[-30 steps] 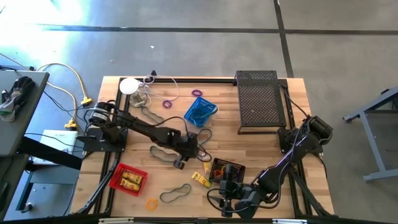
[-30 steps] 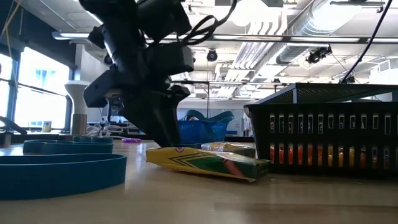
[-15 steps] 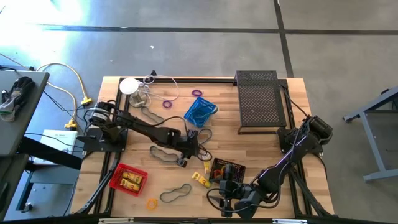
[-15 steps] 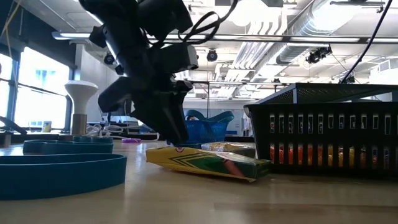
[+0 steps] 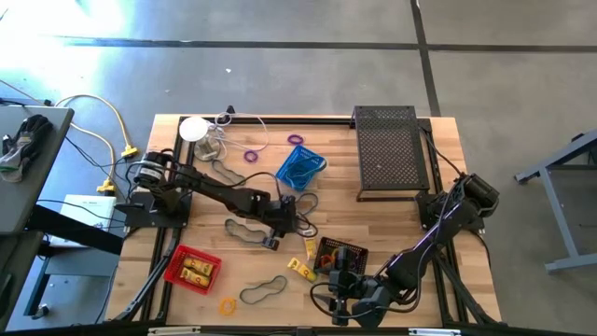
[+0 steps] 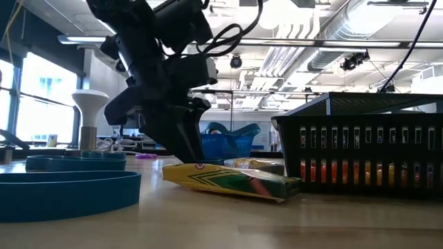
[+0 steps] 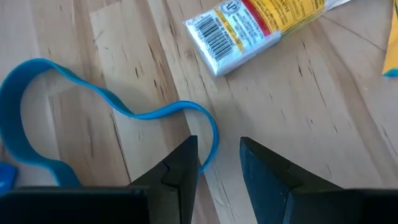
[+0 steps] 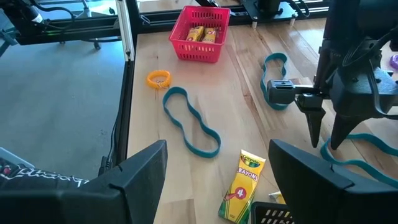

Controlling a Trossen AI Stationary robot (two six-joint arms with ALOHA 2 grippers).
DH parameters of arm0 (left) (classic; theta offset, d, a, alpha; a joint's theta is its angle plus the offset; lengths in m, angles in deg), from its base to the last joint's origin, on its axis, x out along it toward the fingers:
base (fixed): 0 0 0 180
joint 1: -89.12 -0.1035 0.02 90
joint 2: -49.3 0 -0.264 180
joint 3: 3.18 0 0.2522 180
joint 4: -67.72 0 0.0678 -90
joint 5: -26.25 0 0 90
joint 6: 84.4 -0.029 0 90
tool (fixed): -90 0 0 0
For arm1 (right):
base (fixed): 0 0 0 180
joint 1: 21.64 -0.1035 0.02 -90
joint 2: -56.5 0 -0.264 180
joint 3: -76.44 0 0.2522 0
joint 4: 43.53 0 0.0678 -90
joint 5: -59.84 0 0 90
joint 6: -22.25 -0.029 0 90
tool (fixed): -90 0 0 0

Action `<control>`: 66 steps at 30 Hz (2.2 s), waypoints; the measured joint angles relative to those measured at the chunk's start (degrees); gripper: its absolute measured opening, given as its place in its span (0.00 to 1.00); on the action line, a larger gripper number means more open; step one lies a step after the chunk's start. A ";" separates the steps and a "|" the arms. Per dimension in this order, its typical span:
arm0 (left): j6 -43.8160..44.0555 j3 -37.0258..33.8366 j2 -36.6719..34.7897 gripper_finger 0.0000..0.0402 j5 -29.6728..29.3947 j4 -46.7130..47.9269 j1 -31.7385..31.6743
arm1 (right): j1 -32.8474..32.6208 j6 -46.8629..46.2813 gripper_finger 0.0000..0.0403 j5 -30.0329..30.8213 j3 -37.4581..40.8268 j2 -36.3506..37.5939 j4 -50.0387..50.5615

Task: Pick & Place Office Desk Supplies
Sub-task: Put the blue rubber band into the blue bin

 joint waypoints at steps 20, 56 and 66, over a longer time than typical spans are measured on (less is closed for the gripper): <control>-0.13 0.06 3.84 0.26 -1.17 -4.55 0.02 | 0.00 -0.05 0.67 0.01 0.00 0.02 0.27; -0.07 3.43 -24.19 0.00 -12.13 -8.45 -1.27 | -2.03 -0.61 0.67 0.20 0.00 0.04 0.41; 11.58 3.47 -21.01 0.00 1.06 -16.79 -20.57 | -2.03 -0.61 0.67 0.18 0.00 0.04 1.33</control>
